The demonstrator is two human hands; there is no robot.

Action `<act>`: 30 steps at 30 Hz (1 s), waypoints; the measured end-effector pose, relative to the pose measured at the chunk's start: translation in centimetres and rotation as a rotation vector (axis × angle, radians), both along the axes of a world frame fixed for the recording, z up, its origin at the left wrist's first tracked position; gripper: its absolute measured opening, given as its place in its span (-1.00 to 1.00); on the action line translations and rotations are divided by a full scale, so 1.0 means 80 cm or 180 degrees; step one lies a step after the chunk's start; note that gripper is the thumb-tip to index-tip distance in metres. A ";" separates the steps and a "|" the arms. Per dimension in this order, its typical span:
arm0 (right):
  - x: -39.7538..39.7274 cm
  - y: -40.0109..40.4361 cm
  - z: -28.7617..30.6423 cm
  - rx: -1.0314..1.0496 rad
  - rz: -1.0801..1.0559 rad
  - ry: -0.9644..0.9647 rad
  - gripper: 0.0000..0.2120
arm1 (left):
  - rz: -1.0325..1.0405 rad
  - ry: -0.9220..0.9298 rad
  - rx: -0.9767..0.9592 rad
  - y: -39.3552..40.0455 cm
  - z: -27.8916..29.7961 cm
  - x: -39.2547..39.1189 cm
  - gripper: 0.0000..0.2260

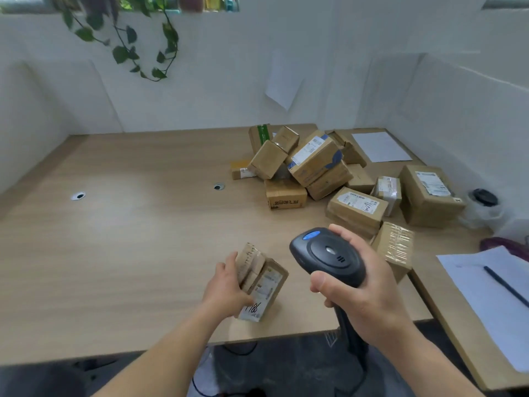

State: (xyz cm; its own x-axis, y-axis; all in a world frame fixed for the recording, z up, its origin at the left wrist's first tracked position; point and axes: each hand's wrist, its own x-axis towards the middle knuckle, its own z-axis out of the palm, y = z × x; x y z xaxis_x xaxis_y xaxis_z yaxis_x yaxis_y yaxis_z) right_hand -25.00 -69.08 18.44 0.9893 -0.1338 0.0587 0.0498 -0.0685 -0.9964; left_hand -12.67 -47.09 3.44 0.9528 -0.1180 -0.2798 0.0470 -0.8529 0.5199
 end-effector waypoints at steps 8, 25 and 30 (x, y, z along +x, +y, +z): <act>-0.007 0.070 0.026 0.0178 0.0534 0.0005 -0.21 | 0.1185 -0.0469 -0.1893 0.078 0.113 -0.042 0.12; -0.007 0.308 0.062 0.0314 0.1338 -0.0008 -0.42 | 0.1834 -0.1301 -0.2130 0.325 0.179 -0.095 0.08; -0.010 0.402 0.065 0.0332 0.1392 -0.0099 -0.39 | 0.1925 -0.1305 -0.2178 0.421 0.179 -0.102 0.11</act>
